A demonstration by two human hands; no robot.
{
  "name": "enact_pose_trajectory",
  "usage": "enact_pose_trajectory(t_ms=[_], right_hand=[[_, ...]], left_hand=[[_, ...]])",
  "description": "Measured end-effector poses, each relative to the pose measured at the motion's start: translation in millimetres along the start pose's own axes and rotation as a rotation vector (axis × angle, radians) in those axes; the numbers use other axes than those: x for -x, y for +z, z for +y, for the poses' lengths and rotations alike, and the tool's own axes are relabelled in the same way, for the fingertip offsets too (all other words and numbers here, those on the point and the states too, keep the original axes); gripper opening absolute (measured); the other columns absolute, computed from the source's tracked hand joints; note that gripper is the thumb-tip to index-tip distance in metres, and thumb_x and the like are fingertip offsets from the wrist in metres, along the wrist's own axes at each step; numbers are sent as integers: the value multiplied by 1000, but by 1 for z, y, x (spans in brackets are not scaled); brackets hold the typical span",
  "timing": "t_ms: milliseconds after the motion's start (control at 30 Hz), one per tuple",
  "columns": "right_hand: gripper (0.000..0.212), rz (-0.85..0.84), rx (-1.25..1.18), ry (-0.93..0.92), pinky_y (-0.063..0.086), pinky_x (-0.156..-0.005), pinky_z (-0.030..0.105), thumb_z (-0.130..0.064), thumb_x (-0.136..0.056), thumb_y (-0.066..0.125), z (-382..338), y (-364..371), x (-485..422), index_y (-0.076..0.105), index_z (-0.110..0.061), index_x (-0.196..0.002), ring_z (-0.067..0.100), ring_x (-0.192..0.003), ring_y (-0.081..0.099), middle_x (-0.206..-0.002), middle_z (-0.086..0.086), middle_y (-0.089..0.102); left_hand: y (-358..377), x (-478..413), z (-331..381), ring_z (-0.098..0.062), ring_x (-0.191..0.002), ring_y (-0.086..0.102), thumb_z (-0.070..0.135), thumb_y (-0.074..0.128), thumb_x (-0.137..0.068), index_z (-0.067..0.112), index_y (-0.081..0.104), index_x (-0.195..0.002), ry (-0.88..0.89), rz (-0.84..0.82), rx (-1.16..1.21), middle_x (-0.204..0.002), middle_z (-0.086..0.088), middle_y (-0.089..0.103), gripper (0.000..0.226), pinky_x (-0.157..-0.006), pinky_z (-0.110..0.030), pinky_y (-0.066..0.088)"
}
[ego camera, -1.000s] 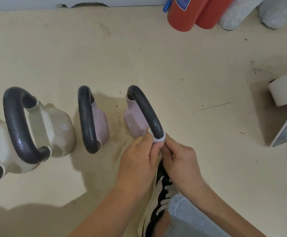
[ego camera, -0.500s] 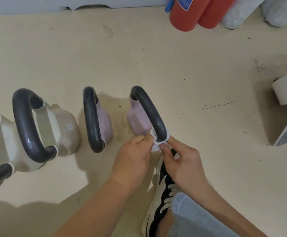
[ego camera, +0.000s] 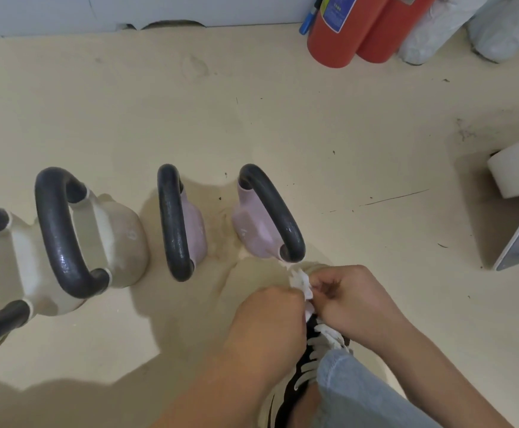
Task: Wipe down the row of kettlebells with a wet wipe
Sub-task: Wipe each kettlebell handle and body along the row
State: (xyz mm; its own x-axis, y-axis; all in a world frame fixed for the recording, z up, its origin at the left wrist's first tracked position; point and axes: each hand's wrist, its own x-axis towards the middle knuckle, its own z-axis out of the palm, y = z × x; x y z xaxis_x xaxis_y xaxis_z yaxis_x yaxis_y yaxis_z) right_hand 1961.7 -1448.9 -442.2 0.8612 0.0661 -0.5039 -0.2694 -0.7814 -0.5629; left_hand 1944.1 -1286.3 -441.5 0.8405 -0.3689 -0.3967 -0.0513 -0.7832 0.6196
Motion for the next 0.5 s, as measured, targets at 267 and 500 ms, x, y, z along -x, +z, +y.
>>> enact_pose_trajectory(t_ms=[267,500], right_hand=[[17,-160,-750,27,49,-73,37,-9,-75,79,-27,-34,19,62,-13,-74,27,-78,63,-83,16,67],[23,-82,-1062,30,46,-73,40,9,-74,64,-62,-40,9,58,-11,-85,33,-84,58,-85,18,62]], left_hand=[[-31,12,-13,-5,-88,72,22,77,-88,26,65,-98,-292,220,985,-96,12,74,16,-78,-27,57],[-75,10,-10,-3,-59,49,35,78,-88,27,72,-88,-207,123,922,-66,14,56,10,-59,-17,42]])
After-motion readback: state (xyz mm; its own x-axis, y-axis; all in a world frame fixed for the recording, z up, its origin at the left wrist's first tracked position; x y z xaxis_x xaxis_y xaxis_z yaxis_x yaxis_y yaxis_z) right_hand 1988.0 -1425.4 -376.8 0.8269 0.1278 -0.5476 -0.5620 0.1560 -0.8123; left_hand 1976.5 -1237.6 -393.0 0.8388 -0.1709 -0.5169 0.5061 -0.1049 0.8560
